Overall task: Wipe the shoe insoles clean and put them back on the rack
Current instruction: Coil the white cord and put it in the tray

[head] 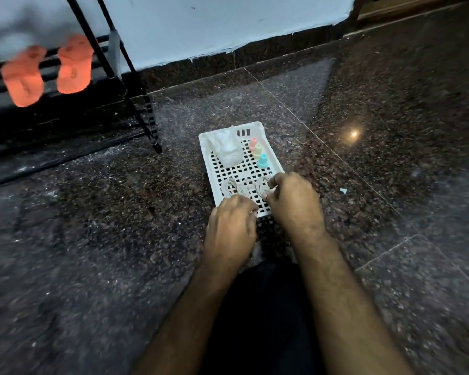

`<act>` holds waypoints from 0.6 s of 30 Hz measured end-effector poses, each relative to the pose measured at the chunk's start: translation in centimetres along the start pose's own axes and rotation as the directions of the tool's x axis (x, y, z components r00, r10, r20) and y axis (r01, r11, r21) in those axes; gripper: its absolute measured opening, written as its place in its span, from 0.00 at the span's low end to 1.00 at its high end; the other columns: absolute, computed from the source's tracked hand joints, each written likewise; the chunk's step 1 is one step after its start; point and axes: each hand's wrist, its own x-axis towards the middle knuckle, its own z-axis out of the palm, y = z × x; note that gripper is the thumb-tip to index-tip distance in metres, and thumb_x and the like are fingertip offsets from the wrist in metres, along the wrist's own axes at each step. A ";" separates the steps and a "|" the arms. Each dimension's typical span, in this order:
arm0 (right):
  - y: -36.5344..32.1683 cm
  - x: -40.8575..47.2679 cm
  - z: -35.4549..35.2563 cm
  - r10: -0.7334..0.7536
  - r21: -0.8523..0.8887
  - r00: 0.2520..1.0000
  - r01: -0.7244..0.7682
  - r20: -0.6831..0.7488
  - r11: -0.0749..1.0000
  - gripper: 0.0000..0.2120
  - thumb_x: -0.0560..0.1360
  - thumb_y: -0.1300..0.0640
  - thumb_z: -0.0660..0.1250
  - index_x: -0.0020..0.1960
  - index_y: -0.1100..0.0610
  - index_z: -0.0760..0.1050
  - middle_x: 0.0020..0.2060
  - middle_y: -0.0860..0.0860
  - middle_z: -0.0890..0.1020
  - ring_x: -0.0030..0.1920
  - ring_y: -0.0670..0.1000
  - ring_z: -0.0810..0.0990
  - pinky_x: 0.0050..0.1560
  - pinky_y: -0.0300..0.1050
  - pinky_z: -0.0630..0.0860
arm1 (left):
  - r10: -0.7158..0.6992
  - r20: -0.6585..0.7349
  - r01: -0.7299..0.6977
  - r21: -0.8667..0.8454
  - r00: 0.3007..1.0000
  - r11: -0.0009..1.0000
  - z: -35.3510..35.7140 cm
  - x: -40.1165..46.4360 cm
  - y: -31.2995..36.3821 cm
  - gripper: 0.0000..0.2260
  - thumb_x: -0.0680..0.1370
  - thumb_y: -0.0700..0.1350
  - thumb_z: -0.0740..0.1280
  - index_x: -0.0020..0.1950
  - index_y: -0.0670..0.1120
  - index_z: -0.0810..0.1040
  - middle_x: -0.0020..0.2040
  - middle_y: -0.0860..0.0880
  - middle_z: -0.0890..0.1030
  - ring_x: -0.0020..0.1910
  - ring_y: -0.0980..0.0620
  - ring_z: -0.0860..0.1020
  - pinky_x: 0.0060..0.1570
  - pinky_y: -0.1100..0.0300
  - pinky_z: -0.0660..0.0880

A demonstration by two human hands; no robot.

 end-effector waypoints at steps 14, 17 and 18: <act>0.7 -7.0 -1.2 0.003 -0.189 0.959 0.052 0.283 0.981 0.26 0.80 0.44 0.62 0.76 0.49 0.66 0.77 0.47 0.65 0.74 0.56 0.64 0.71 0.56 0.64 | -0.037 0.265 -0.035 0.259 0.963 0.965 -1.3 -5.6 -0.7 0.27 0.83 0.45 0.58 0.81 0.48 0.54 0.82 0.47 0.49 0.81 0.49 0.49 0.79 0.49 0.49; 1.2 -6.1 -0.2 0.015 -0.190 0.920 0.065 0.392 0.980 0.30 0.79 0.45 0.60 0.80 0.49 0.59 0.81 0.48 0.56 0.79 0.56 0.56 0.77 0.59 0.59 | -0.035 0.297 -0.051 0.275 0.954 0.960 -1.3 -5.8 -1.1 0.30 0.83 0.47 0.58 0.82 0.49 0.47 0.82 0.49 0.43 0.81 0.51 0.43 0.79 0.49 0.47; 1.1 -5.8 0.1 0.019 -0.209 0.905 0.078 0.425 0.975 0.32 0.79 0.45 0.60 0.81 0.49 0.55 0.81 0.47 0.53 0.80 0.56 0.53 0.77 0.60 0.57 | -0.039 0.297 -0.047 0.277 0.954 0.960 -1.3 -5.8 -1.3 0.31 0.83 0.48 0.58 0.82 0.49 0.46 0.82 0.49 0.42 0.81 0.51 0.42 0.79 0.49 0.47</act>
